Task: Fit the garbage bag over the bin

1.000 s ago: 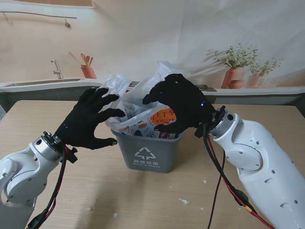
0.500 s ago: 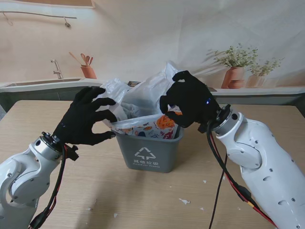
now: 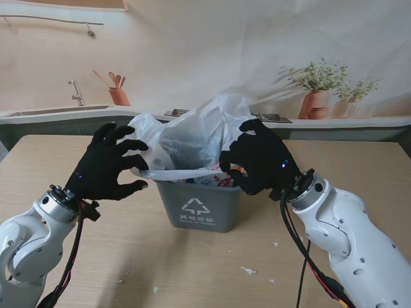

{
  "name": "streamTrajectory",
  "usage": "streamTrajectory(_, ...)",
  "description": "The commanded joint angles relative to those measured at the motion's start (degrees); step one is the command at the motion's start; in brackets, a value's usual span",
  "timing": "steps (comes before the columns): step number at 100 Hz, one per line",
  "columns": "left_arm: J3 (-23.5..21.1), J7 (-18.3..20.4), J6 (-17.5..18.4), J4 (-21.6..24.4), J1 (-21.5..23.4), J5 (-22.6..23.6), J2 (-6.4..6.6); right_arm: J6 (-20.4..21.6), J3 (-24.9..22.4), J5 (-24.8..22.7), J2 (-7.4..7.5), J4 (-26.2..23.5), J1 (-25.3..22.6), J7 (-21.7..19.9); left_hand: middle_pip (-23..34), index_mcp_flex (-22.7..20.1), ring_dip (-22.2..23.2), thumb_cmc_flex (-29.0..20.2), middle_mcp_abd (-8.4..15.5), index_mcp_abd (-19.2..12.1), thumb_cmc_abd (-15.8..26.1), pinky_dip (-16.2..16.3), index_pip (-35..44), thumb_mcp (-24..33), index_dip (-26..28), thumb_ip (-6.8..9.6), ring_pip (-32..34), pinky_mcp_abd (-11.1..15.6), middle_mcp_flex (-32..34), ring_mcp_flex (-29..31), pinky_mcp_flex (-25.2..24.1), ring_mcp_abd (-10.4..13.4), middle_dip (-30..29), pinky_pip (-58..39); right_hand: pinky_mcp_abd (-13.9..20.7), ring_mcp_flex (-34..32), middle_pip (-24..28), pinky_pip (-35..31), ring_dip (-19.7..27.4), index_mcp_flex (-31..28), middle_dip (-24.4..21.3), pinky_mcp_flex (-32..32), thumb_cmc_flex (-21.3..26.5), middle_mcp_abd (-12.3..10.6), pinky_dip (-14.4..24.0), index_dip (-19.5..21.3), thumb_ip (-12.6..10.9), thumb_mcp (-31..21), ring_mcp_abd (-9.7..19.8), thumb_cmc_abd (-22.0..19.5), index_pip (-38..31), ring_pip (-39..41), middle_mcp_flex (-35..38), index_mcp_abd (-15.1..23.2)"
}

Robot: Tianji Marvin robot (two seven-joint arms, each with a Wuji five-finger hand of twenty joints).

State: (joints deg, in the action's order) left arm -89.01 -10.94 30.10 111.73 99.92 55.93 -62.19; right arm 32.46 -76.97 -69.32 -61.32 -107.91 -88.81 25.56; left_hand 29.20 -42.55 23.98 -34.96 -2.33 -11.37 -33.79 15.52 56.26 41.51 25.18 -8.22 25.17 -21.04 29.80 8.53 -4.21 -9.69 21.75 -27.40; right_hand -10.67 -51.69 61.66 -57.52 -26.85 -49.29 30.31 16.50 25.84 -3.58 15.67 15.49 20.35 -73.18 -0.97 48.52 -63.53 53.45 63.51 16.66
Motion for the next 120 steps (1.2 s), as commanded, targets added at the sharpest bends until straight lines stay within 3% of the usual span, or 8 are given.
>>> streamTrajectory(1, -0.7, 0.0, 0.4, 0.0, 1.3, 0.4, -0.12, -1.1, -0.2, -0.5, 0.17, -1.0, -1.8, -0.7, -0.6, -3.5, -1.0, -2.1, -0.2, -0.9, -0.7, -0.2, 4.4, 1.5, 0.9, -2.61, 0.4, -0.8, 0.2, 1.0, -0.5, 0.6, -0.4, -1.8, -0.2, -1.7, 3.6, -2.2, -0.9, -0.2, 1.6, 0.5, 1.2, 2.8, 1.1, 2.3, 0.2, -2.5, -0.8, -0.8, -3.0, 1.6, 0.7, -1.4)
streamTrajectory(16, -1.3, -0.8, 1.4, -0.4, 2.5, 0.8, -0.15, -3.3, -0.2, -2.0, 0.35, -2.3, -4.2, 0.6, -0.4, -3.8, -1.0, -2.5, 0.4, 0.6, -0.3, 0.2, 4.7, 2.0, 1.7, -2.94, 0.7, -0.9, 0.4, 1.5, -0.7, 0.8, -0.3, -2.8, -0.2, -1.7, 3.6, -3.3, -1.1, 0.6, 1.6, 0.0, 1.1, 2.3, 1.8, 1.4, 0.1, -1.6, -1.3, -2.0, -2.7, 2.3, 0.0, -1.6)
streamTrajectory(31, -1.4, -2.7, 2.1, -1.4, 3.7, 1.6, -0.23, -3.7, -0.3, -3.1, 0.56, -2.7, -5.9, 1.3, 0.0, -3.6, -0.7, -3.2, 0.7, 4.6, 1.5, 0.8, 4.7, 3.2, 3.5, -3.56, 1.5, -1.1, 0.7, 2.3, -0.8, 0.7, -0.1, -4.5, -0.1, 1.3, 2.0, -2.8, -1.3, 5.0, 0.8, -1.7, 0.8, 1.2, 1.8, -0.1, 0.0, -0.7, -1.2, -2.0, -1.0, 2.1, -4.3, -2.4)
streamTrajectory(43, -1.8, -3.6, 2.7, -1.7, 4.6, 2.1, -0.27, -4.1, -0.7, -3.5, 0.63, -3.2, -7.2, 1.4, 0.2, -3.1, -0.5, -3.6, 1.0, 7.2, 3.2, 1.1, 4.7, 3.6, 5.3, -4.50, 1.9, -1.1, 0.8, 2.3, -0.9, 0.9, 0.1, -5.4, -0.3, 0.2, 2.8, -2.9, -1.4, 2.9, 0.3, -1.5, 2.7, 1.2, 1.9, -0.4, -0.2, -2.2, -1.5, -0.8, -2.6, 2.3, -2.4, -1.9)
streamTrajectory(81, -1.9, -5.6, 2.6, -4.2, 6.8, 4.4, -0.03, -4.0, -1.1, -4.9, 1.01, -3.8, -11.5, 2.1, 0.2, -2.9, -0.3, -3.2, 0.1, 7.3, 3.3, 1.0, 4.6, 3.4, 6.2, -4.70, 2.1, -1.4, 0.4, 2.2, -1.1, 0.6, 0.1, -5.4, -0.8, -1.9, 3.6, -2.9, -1.6, -0.7, 1.2, -0.7, 3.1, 2.0, 2.0, 0.8, 0.5, -3.9, -1.9, 1.0, -3.8, 3.7, 0.3, 0.1)
streamTrajectory(96, -1.8, -6.1, 2.0, -5.1, 7.4, 4.5, -0.03, -4.0, -1.1, -5.4, 1.17, -3.0, -12.8, 2.9, -0.5, -2.8, -0.2, -3.1, -2.6, 6.5, 3.4, 1.0, 4.5, 3.3, 6.1, -4.64, 2.2, -1.5, -0.9, 1.9, -1.0, 0.1, -0.2, -5.6, -0.7, -2.0, 3.6, -2.9, -1.6, -0.7, 1.4, -0.6, 3.1, 1.9, 2.0, 1.1, 0.4, -4.0, -1.9, 0.9, -3.9, 3.9, 0.3, -0.2)
streamTrajectory(103, -1.8, -6.1, 1.8, -5.5, 7.6, 4.6, 0.00, -3.6, -1.2, -5.3, 1.21, -2.4, -13.0, 2.9, -2.7, -2.5, -0.1, -3.0, -6.2, 5.0, 3.6, 1.2, 4.4, 3.2, 6.3, -4.64, 2.0, -1.7, -3.2, 1.4, -1.0, -0.7, -1.2, -5.9, -0.8, -1.9, 3.6, -2.8, -1.6, -0.6, 1.5, -0.6, 3.1, 2.1, 2.0, 1.2, 0.4, -4.0, -1.9, 1.0, -3.8, 3.9, 0.3, -0.2)
streamTrajectory(120, -1.6, -5.1, 1.1, -6.0, 7.6, 3.9, 0.02, -3.1, -1.3, -5.2, 1.25, -1.7, -13.3, 3.1, -4.4, -1.6, -0.1, -2.9, -8.0, 4.1, 4.2, 1.6, 4.5, 3.0, 6.9, -4.53, 1.7, -1.8, -4.5, 1.0, -1.0, -1.5, -2.2, -6.7, -0.9, -1.9, 3.5, -2.7, -1.5, -0.7, 1.5, -0.7, 3.1, 2.0, 1.9, 1.4, 0.5, -4.0, -1.9, 1.1, -3.7, 3.9, 0.3, 0.1)
